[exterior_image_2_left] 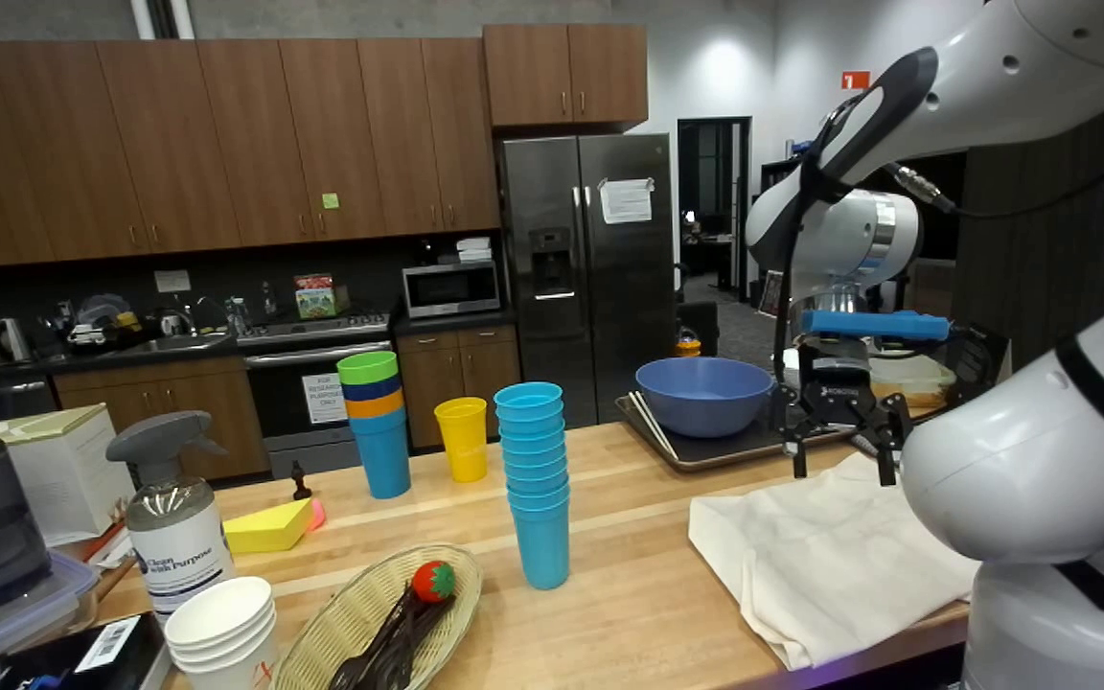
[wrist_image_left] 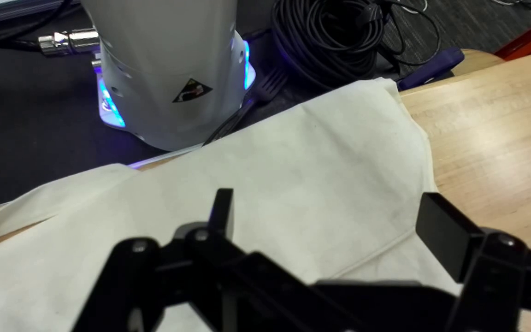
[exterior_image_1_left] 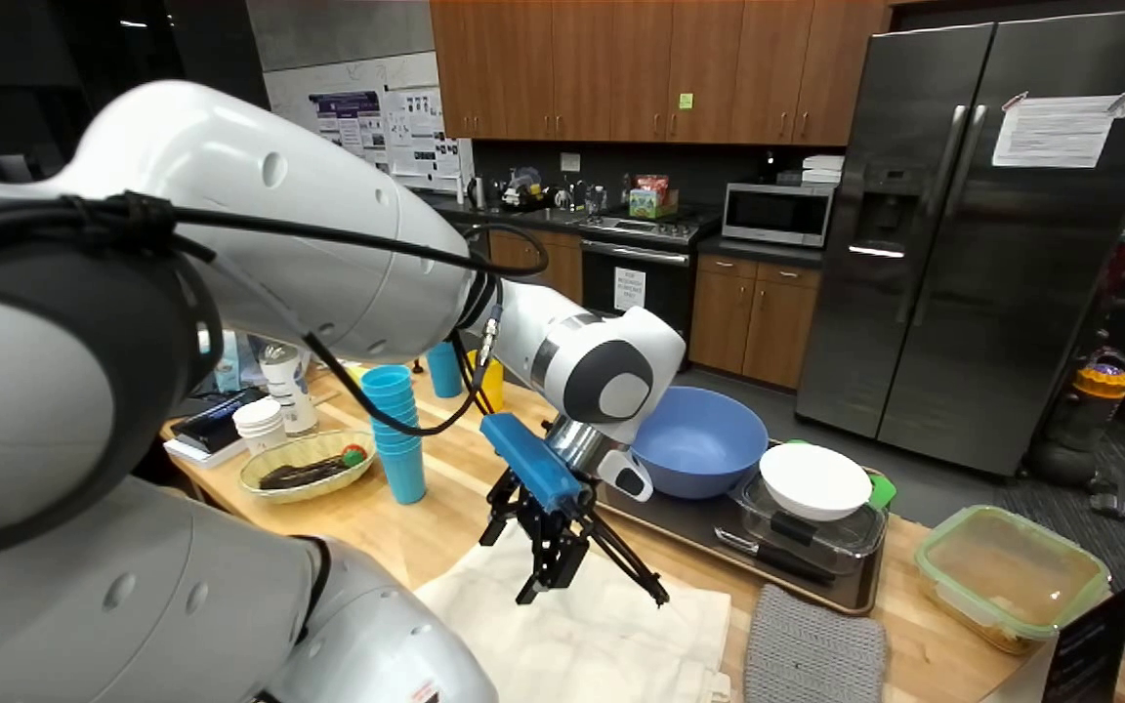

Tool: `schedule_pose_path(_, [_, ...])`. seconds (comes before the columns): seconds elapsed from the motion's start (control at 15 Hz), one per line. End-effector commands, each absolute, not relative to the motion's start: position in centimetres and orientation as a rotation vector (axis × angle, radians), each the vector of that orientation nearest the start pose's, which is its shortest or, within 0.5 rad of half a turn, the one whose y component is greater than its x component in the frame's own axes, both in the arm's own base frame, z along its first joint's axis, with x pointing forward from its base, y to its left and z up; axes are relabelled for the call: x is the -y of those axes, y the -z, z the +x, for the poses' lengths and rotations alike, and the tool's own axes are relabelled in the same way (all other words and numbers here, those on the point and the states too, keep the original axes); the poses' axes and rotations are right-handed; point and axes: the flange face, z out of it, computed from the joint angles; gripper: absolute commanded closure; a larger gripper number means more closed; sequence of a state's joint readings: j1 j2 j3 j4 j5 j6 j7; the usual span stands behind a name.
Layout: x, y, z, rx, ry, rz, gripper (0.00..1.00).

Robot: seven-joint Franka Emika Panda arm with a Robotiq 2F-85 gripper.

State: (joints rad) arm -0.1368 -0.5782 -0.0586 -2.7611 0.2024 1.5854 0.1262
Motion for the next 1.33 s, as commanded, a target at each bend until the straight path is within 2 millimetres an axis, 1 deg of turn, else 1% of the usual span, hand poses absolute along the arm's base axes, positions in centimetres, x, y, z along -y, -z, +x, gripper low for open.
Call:
schedule_pose_path(0.0, [3.0,-35.4,27.0,-0.510,-0.857,-2.718,0.00])
schedule_pose_path(0.27, [3.0,-35.5,26.6,-0.502,-0.923,-2.683,0.00])
schedule_pose_path(0.6, [3.0,-35.7,26.5,-0.545,-0.920,-2.648,0.00])
schedule_pose_path(0.73, [2.8,-35.9,26.3,-0.565,-0.975,-2.623,0.00])
schedule_pose_path(0.93, [3.2,-37.0,25.7,-0.608,-1.057,-2.648,0.00])
schedule_pose_path(1.0, [2.6,-35.9,25.7,-0.555,-1.019,-2.645,0.00])
schedule_pose_path(1.27, [2.8,-36.4,25.7,-0.579,-1.039,-2.640,0.00])
